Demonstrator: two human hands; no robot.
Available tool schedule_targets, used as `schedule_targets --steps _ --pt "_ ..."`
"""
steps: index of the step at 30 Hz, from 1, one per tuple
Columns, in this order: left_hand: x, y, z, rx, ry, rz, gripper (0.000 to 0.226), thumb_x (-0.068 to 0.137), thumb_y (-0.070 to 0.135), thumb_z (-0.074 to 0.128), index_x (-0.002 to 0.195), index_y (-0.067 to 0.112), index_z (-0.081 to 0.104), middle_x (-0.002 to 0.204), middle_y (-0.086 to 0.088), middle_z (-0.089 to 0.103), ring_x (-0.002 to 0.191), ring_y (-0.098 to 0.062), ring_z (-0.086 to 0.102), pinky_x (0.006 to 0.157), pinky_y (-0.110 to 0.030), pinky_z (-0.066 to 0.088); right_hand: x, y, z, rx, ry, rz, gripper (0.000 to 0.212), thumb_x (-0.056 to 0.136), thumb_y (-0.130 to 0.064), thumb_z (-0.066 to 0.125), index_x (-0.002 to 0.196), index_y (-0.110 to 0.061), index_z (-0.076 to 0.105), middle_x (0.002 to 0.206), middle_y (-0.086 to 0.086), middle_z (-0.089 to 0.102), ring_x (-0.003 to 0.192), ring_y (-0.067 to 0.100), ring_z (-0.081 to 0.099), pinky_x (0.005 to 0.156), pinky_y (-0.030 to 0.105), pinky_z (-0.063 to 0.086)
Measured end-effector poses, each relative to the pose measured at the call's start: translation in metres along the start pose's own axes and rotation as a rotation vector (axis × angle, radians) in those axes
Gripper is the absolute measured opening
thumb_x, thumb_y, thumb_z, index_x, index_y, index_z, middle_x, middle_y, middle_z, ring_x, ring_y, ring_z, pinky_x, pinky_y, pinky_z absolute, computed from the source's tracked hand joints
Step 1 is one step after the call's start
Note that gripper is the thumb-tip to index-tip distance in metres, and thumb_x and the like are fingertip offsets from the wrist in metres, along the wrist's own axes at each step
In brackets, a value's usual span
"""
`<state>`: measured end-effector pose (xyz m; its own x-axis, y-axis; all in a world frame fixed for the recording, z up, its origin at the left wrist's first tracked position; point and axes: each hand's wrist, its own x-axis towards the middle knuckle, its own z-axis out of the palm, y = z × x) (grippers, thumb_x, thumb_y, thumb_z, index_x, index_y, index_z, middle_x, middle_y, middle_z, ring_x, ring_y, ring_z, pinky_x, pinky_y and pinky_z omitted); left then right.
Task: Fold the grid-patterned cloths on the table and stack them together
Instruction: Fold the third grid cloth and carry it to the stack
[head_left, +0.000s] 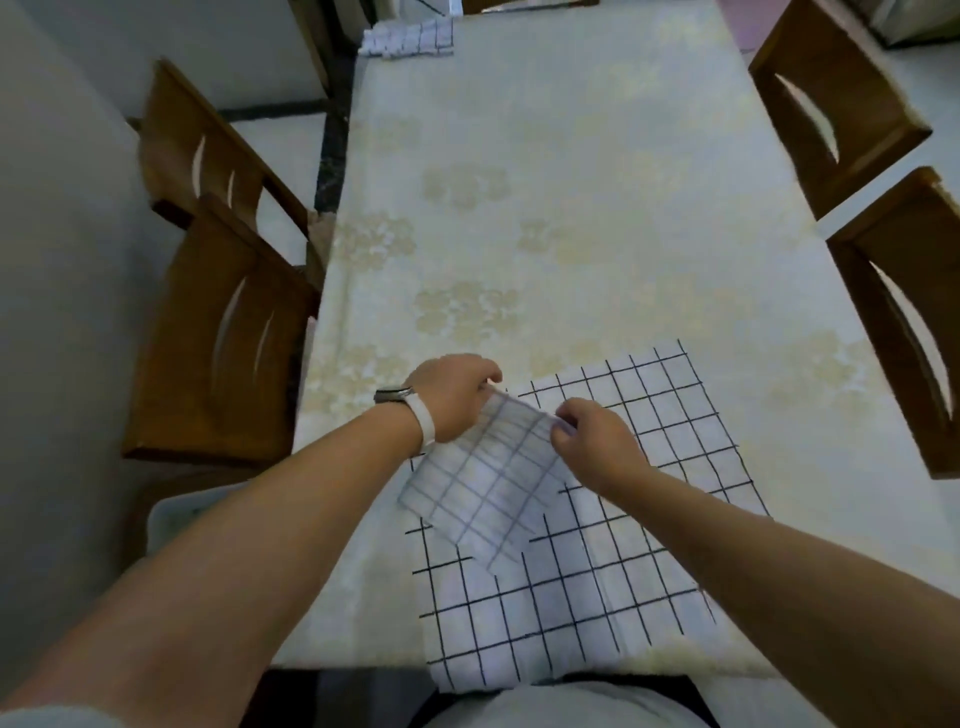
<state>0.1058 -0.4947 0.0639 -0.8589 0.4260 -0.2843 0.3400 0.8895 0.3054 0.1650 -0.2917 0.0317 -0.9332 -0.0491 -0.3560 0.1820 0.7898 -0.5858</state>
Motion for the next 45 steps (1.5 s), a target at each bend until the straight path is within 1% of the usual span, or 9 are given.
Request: schedule_targets --steps 2,6,11,14,17,22,34,40,45 --pt "-0.002 -0.01 -0.003 0.052 -0.031 -0.026 0.03 0.095 0.013 0.049 0.122 0.024 0.057 0.119 -0.001 0.06 0.106 -0.027 0.058 0.084 -0.038 0.049 0.009 -0.007 -0.005 -0.046 0.004 -0.021 0.015 0.094 -0.024 0.052 0.094 -0.014 0.063 0.089 0.003 0.064 0.078 0.022 0.059 0.069 0.035 0.051" --pt "-0.003 -0.022 0.001 0.158 -0.034 -0.031 0.017 0.09 0.008 0.047 0.085 0.022 0.054 0.099 -0.007 0.059 0.084 -0.029 0.056 0.067 -0.035 0.045 0.023 -0.017 -0.007 -0.114 0.007 -0.063 0.014 0.093 -0.024 0.053 0.096 -0.015 0.063 0.092 0.004 0.063 0.083 0.025 0.058 0.066 0.029 0.043" --pt "-0.007 -0.034 0.01 0.123 0.027 -0.026 0.016 0.089 0.017 0.049 0.096 0.019 0.063 0.096 -0.001 0.062 0.088 -0.025 0.056 0.073 -0.034 0.045 0.017 -0.025 -0.001 -0.179 -0.025 -0.243 0.008 0.089 -0.026 0.056 0.083 -0.022 0.054 0.086 -0.006 0.052 0.079 0.017 0.051 0.061 0.029 0.036" --pt "-0.024 -0.038 0.016 0.134 0.057 0.047 0.015 0.087 0.019 0.053 0.095 0.02 0.066 0.095 0.001 0.063 0.088 -0.023 0.056 0.075 -0.035 0.046 -0.004 -0.021 0.007 -0.282 -0.066 -0.393 0.009 0.089 -0.029 0.057 0.088 -0.02 0.058 0.089 -0.006 0.055 0.08 0.015 0.051 0.064 0.03 0.046" --pt "-0.047 -0.042 0.026 0.167 0.094 0.176 0.01 0.081 0.014 0.06 0.085 0.015 0.069 0.083 -0.002 0.065 0.077 -0.027 0.057 0.065 -0.038 0.048 -0.022 -0.011 0.019 -0.423 -0.088 -0.511 0.016 0.09 -0.03 0.053 0.095 -0.017 0.061 0.093 -0.002 0.057 0.079 0.018 0.052 0.067 0.034 0.05" --pt "-0.076 -0.051 0.057 0.259 0.079 0.314 0.011 0.079 0.01 0.057 0.07 0.015 0.062 0.072 -0.001 0.06 0.064 -0.023 0.051 0.053 -0.036 0.046 -0.045 0.008 0.048 -0.544 -0.1 -0.674 0.008 0.081 -0.023 0.062 0.082 -0.015 0.06 0.076 0.0 0.056 0.062 0.019 0.05 0.051 0.033 0.047" --pt "-0.101 -0.071 0.117 0.228 0.1 0.316 0.02 0.067 0.003 0.074 0.087 0.007 0.069 0.103 -0.015 0.069 0.08 -0.031 0.064 0.058 -0.037 0.052 -0.057 0.025 0.102 -0.521 -0.176 -0.695 0.007 0.078 -0.019 0.065 0.08 -0.017 0.058 0.073 -0.001 0.056 0.06 0.018 0.051 0.052 0.03 0.044" --pt "-0.11 -0.074 0.13 0.225 0.146 0.277 0.036 0.076 0.01 0.054 0.109 0.002 0.066 0.118 -0.018 0.064 0.102 -0.036 0.062 0.08 -0.043 0.052 -0.059 0.024 0.105 -0.52 -0.207 -0.697 0.012 0.087 -0.027 0.054 0.087 -0.017 0.059 0.08 0.0 0.057 0.067 0.018 0.053 0.06 0.034 0.051" --pt "-0.101 -0.045 0.117 0.171 0.088 0.208 0.056 0.086 0.036 0.044 0.131 0.005 0.054 0.14 -0.017 0.049 0.128 -0.034 0.047 0.102 -0.045 0.042 -0.045 0.024 0.087 -0.501 -0.02 -0.686 0.022 0.086 -0.024 0.056 0.104 -0.012 0.063 0.104 0.008 0.063 0.089 0.026 0.06 0.073 0.04 0.055"
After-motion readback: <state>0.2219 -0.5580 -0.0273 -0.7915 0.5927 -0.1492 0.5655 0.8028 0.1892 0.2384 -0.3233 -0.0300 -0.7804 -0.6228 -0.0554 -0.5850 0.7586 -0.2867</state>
